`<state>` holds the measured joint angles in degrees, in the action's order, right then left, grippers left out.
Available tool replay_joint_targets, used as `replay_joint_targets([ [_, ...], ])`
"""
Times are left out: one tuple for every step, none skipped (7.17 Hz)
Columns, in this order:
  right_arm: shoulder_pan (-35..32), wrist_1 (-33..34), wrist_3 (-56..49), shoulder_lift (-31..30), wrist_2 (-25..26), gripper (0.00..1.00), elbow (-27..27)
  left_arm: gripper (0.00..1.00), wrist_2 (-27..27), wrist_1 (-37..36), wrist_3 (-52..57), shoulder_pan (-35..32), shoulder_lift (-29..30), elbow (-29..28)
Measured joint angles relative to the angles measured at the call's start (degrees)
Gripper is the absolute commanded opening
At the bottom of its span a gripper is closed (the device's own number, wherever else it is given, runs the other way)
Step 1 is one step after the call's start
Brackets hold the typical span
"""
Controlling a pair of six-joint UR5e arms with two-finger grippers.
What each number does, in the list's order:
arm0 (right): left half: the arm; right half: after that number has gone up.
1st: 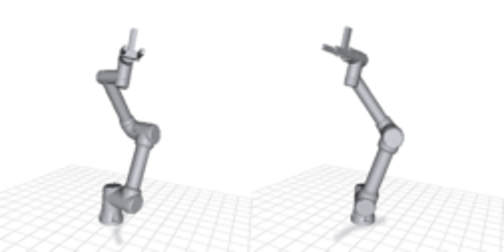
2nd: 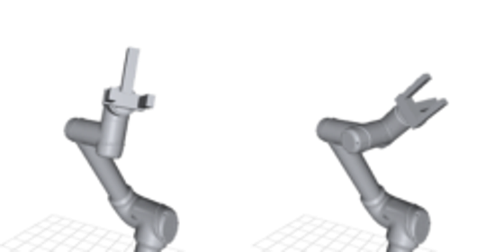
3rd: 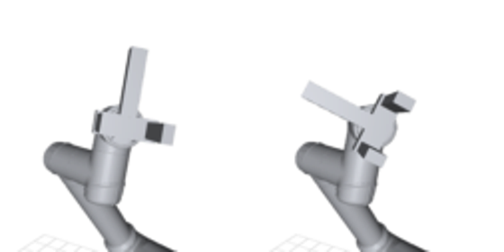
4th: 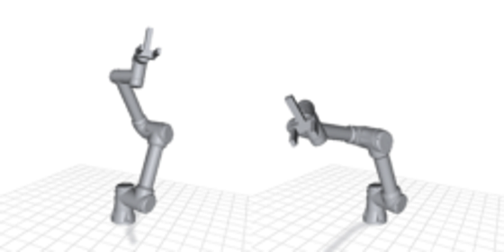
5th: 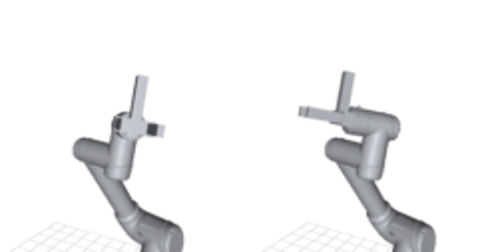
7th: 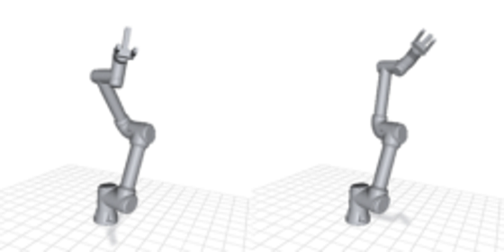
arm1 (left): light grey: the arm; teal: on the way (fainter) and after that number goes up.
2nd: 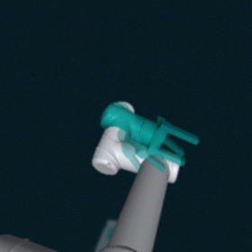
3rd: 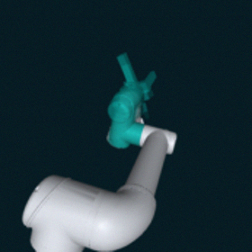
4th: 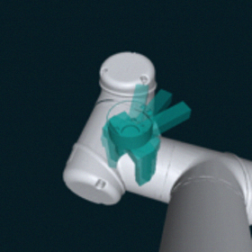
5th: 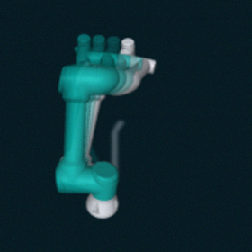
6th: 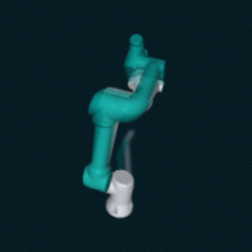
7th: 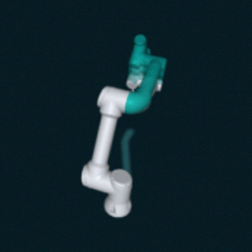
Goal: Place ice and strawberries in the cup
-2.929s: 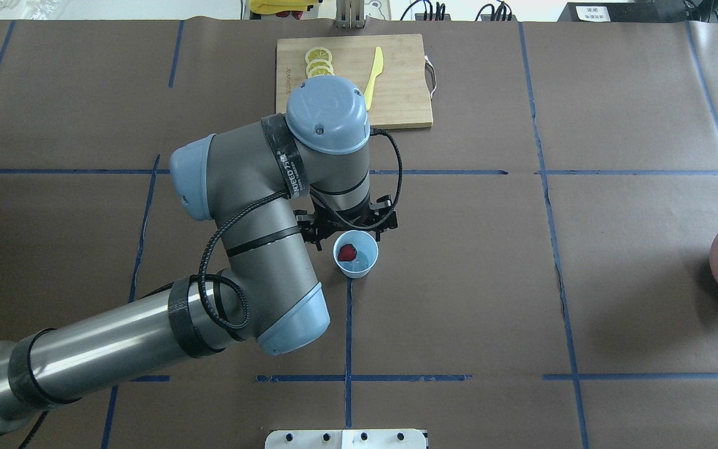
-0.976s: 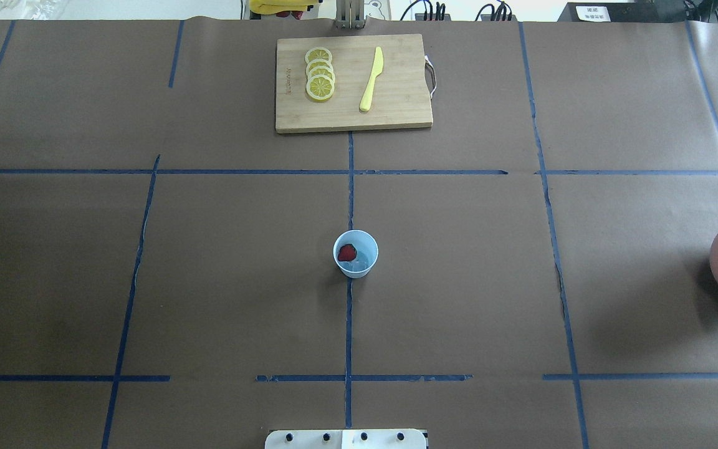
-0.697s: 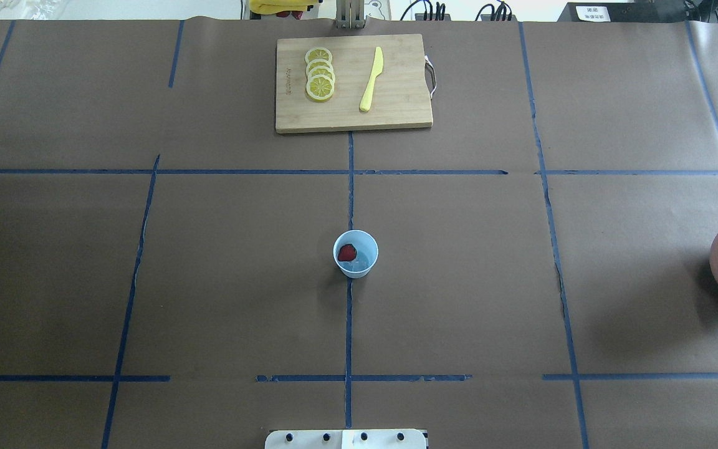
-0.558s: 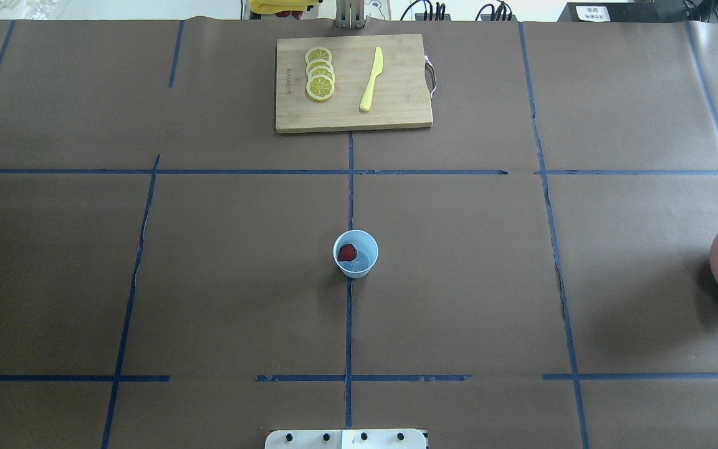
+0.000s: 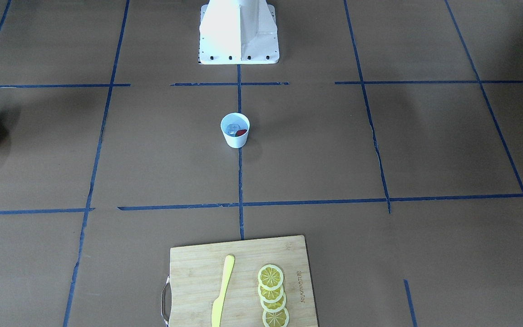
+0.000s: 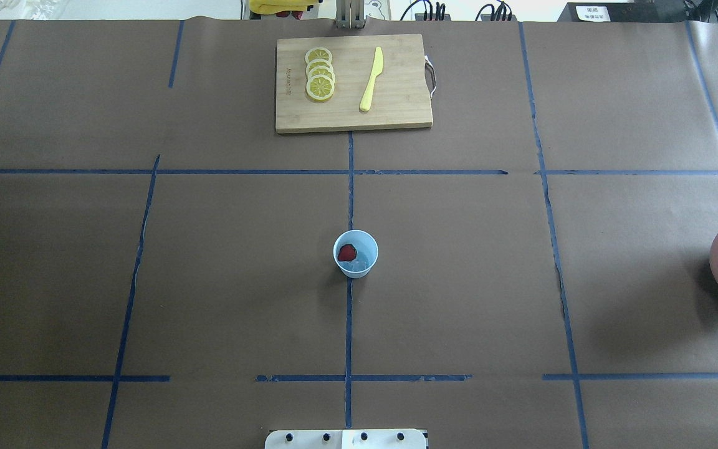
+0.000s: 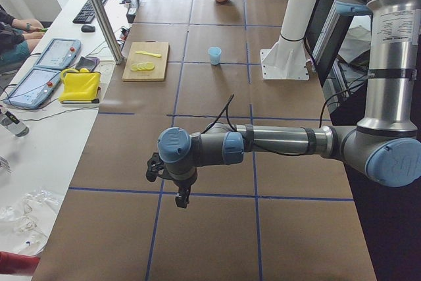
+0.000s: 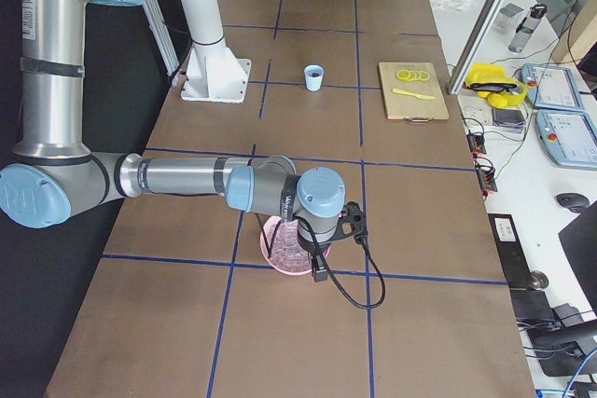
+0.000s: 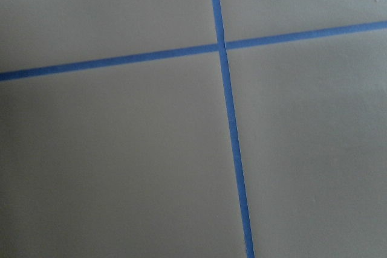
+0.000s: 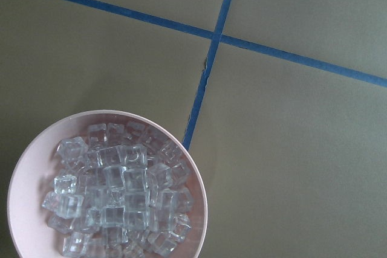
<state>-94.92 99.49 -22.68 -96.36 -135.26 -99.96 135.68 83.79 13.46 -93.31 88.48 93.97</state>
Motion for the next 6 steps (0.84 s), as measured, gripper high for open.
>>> replay_joint_targets([
  [0.00, 0.00, 0.00, 0.00, 0.00, 0.99, -0.05, 1.00, -0.33, 0.26, 0.03, 0.06, -0.02, 0.19],
  [0.00, 0.00, -0.01, -0.02, 0.00, 0.99, -0.10, 1.00, -0.45, 0.43, 0.18, 0.14, -0.02, 0.28],
  [0.00, 0.00, -0.05, -0.03, 0.00, 0.99, -0.13, 1.00, -0.48, 0.52, 0.27, 0.21, -0.06, 0.31],
  [0.00, 0.00, -0.07, 0.00, 0.00, 0.99, -0.13, 1.00, -0.48, 0.54, 0.32, 0.30, -0.11, 0.36],
  [0.00, 0.00, -0.06, 0.02, 0.00, 0.99, -0.10, 1.00, -0.45, 0.52, 0.33, 0.35, -0.11, 0.39],
  [0.00, 0.00, -0.03, 0.02, 0.00, 0.99, -0.04, 1.00, -0.43, 0.53, 0.34, 0.38, -0.09, 0.41],
])
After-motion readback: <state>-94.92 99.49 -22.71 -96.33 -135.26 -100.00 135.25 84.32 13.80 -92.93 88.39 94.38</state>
